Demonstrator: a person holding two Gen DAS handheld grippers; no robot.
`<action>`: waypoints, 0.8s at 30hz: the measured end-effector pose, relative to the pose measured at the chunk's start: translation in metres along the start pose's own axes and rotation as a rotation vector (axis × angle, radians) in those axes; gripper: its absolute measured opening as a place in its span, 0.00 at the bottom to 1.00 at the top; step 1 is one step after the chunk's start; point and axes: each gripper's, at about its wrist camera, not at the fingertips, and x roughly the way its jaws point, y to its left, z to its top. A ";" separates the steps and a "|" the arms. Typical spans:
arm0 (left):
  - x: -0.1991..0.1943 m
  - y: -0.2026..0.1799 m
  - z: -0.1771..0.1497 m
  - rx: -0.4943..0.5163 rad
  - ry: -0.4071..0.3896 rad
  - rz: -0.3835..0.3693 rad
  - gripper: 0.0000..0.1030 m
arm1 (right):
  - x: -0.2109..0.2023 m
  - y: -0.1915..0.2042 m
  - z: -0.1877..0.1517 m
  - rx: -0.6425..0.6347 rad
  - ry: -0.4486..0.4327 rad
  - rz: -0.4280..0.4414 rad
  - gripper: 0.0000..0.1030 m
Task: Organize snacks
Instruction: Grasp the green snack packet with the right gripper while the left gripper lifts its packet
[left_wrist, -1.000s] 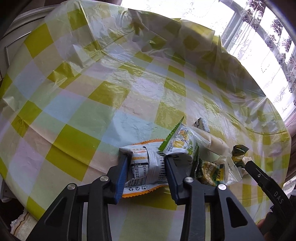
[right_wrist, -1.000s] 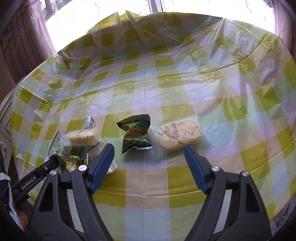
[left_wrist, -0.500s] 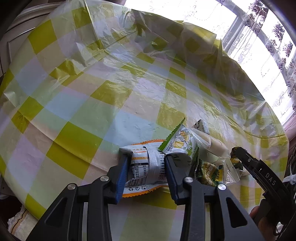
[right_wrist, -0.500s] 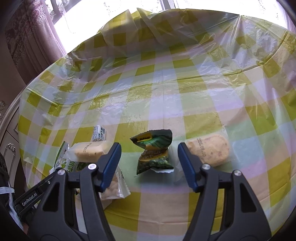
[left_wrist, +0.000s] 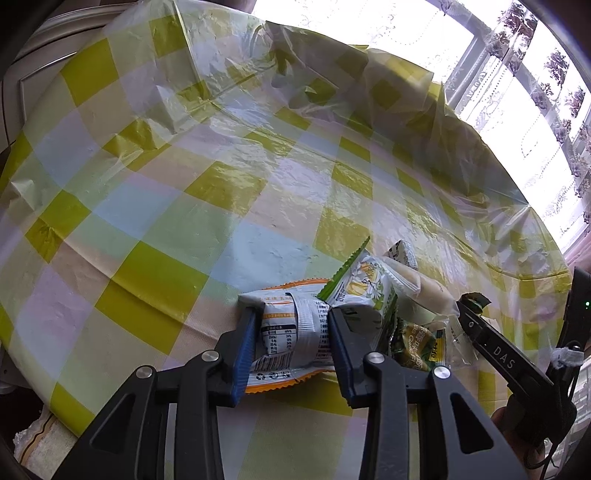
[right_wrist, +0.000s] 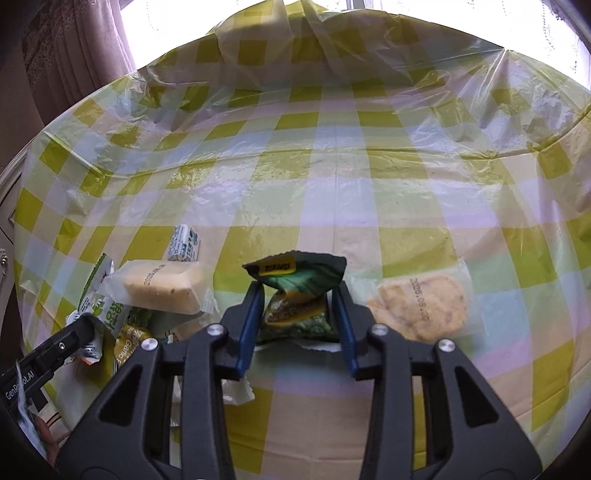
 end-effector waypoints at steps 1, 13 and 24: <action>-0.001 0.000 0.000 -0.003 -0.003 0.000 0.38 | 0.000 -0.001 0.000 0.002 0.000 0.002 0.41; -0.010 0.006 -0.003 -0.021 -0.025 -0.005 0.36 | -0.017 -0.002 -0.005 0.007 -0.043 -0.037 0.35; -0.033 0.009 -0.011 -0.019 -0.078 -0.003 0.35 | -0.057 -0.003 -0.023 0.011 -0.060 -0.040 0.35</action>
